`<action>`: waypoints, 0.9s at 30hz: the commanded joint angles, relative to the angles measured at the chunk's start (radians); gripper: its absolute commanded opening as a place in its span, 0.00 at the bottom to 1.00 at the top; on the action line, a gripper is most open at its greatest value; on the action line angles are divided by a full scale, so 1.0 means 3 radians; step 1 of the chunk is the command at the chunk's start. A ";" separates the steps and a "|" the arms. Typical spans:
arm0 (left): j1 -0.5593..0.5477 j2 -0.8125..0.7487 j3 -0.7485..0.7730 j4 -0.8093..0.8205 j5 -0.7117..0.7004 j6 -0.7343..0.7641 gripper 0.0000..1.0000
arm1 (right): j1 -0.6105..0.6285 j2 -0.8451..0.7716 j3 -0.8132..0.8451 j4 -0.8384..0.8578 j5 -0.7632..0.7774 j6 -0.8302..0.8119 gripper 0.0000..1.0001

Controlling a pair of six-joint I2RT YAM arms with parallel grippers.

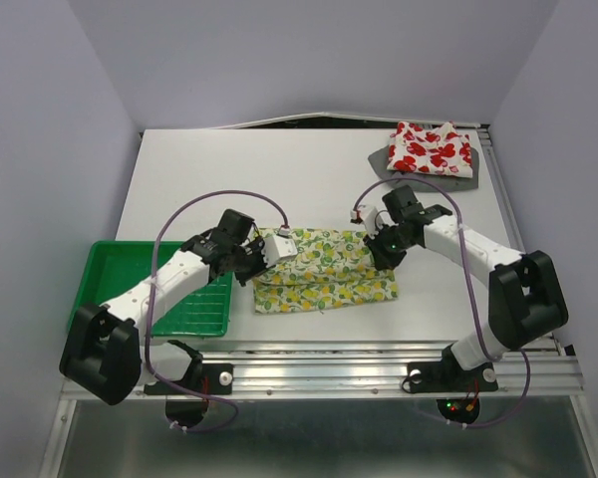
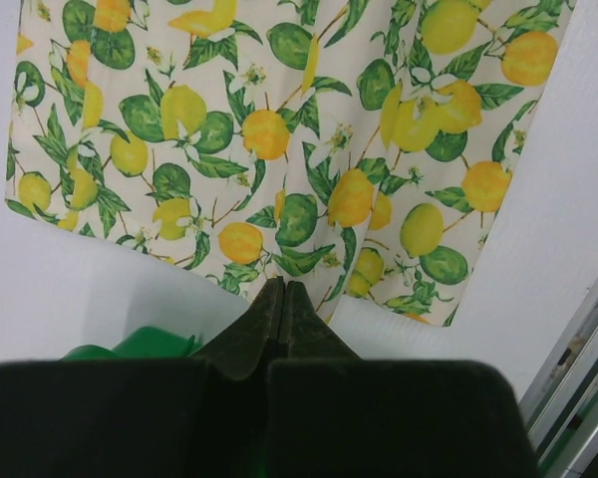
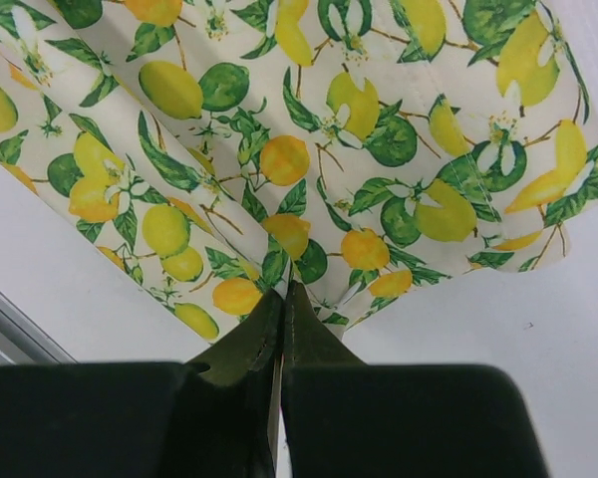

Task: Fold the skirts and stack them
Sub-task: Fold the skirt

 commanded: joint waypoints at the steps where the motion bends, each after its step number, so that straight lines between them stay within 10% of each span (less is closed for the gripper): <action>1: -0.0013 -0.0108 -0.0010 0.0084 -0.0072 -0.0066 0.00 | -0.0008 -0.0168 0.0066 0.0091 0.0053 0.0031 0.01; 18: -0.0182 -0.0537 -0.0015 -0.0463 -0.0037 0.0026 0.00 | 0.0099 -0.0597 -0.0132 -0.0252 -0.0126 0.0010 0.02; 22: -0.0279 -0.0543 -0.0132 -0.0499 -0.0047 0.0031 0.22 | 0.0135 -0.0572 -0.0287 -0.0196 -0.0131 -0.0036 0.28; 25: -0.0330 -0.0685 -0.0107 -0.0514 0.0030 -0.0036 0.54 | 0.0135 -0.0592 -0.0170 -0.0267 -0.0146 -0.0046 0.67; 27: -0.0397 -0.0772 -0.0061 -0.0530 0.0040 -0.0066 0.60 | 0.0135 -0.0643 -0.0058 -0.0333 -0.0187 -0.0046 0.71</action>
